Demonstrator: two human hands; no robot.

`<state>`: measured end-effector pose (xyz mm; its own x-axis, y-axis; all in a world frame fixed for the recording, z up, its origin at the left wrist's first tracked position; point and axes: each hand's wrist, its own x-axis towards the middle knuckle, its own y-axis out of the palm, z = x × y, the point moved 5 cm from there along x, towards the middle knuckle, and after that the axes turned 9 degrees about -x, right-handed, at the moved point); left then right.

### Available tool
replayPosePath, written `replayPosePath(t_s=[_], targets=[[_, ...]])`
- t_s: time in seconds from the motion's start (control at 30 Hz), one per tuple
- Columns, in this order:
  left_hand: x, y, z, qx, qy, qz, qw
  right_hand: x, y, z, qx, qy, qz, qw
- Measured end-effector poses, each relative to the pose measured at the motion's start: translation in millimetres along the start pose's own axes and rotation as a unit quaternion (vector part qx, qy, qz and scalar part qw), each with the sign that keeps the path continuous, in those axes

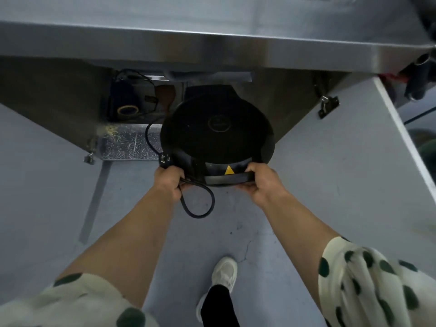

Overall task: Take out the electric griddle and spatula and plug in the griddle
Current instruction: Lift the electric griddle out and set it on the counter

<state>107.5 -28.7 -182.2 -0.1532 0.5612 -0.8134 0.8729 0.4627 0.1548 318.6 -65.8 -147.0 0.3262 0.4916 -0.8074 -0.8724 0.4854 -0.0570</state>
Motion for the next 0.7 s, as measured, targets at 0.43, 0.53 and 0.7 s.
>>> replayPosePath(t_s=[0.43, 0.53, 0.7], targets=[[-122.5, -107.6, -9.2, 0.027, 0.013, 0.038, 0.999, -147.8, 9.2, -73.0, 0.030, -0.018, -0.009, 0.999], [-157.6, -133.5, -18.7, 0.024, 0.021, 0.049, 0.998, -194.4, 13.7, -86.3, 0.038, -0.028, -0.011, 0.999], [-219.4, -167.6, -40.1, 0.016, 0.028, 0.067, 0.997, -275.6, 20.8, -93.1, 0.020, -0.044, -0.011, 0.999]])
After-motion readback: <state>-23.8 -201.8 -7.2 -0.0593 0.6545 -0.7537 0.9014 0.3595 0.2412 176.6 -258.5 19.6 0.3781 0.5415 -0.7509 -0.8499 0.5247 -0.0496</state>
